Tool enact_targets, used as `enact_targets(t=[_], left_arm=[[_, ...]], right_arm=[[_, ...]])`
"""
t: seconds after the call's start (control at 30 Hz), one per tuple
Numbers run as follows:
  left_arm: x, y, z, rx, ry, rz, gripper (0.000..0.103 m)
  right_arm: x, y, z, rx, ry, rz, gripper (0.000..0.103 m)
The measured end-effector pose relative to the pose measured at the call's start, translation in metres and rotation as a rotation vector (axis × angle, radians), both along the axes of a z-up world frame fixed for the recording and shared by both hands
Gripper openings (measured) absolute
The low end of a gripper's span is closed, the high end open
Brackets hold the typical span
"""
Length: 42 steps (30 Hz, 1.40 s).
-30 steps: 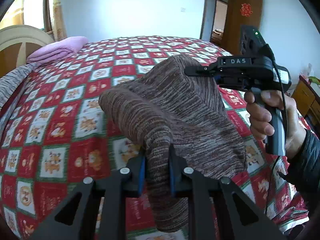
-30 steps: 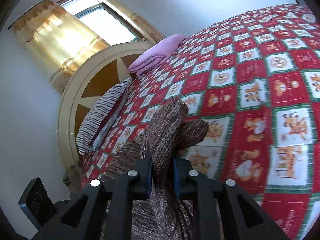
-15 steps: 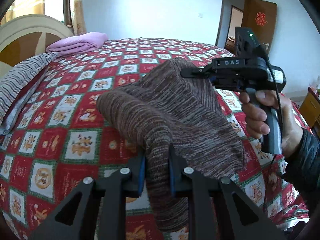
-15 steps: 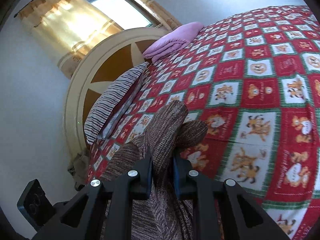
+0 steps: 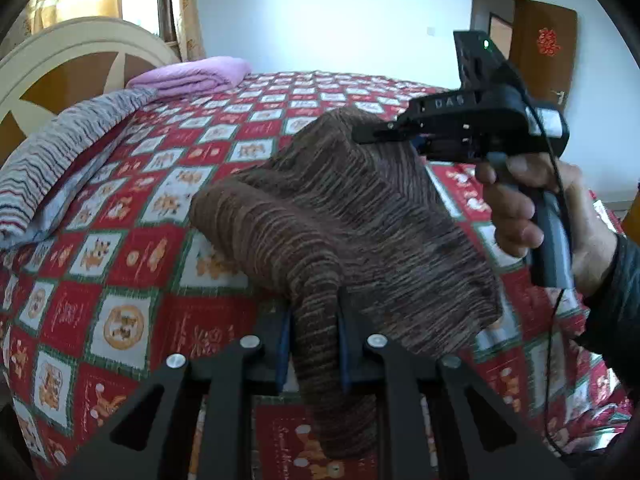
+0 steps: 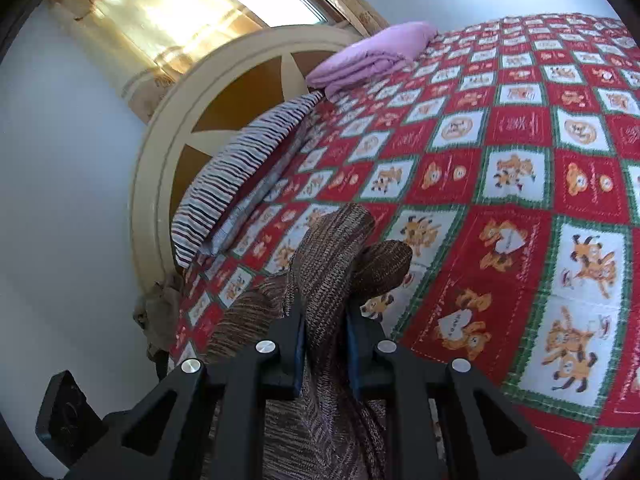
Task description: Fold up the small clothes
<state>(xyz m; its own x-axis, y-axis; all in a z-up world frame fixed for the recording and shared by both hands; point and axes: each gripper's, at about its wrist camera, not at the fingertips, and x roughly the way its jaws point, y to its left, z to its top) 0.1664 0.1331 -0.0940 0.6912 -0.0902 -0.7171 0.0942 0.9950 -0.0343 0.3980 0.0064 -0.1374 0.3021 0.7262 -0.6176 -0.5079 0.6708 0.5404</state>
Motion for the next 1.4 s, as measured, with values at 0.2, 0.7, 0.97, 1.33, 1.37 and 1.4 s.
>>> enact_targets(t=[0.2,0.7,0.97,1.33,1.37,1.4], left_arm=[[0.0,0.003,-0.023,-0.002,0.047,0.017,0.02],[-0.009,0.003,-0.026,0.106,0.01,0.067,0.063],[0.029,0.026,-0.016,0.219,-0.143,0.197,0.093],[0.067,0.043,-0.061,0.264,-0.051,0.3,0.102],[0.066,0.044,-0.06,0.258,-0.052,0.306,0.102],[0.064,0.045,-0.058,0.249,-0.052,0.307,0.102]], right_arm=[[0.008,0.009,-0.026,-0.049,0.037,-0.01,0.017],[0.025,-0.021,-0.072,-0.168,0.085,-0.134,0.038],[-0.064,-0.045,0.004,-0.08,-0.127,-0.04,0.053],[-0.106,-0.047,-0.058,-0.089,-0.024,0.044,0.055],[-0.106,-0.047,-0.058,-0.091,-0.022,0.038,0.055],[-0.107,-0.047,-0.057,-0.097,-0.022,0.03,0.055]])
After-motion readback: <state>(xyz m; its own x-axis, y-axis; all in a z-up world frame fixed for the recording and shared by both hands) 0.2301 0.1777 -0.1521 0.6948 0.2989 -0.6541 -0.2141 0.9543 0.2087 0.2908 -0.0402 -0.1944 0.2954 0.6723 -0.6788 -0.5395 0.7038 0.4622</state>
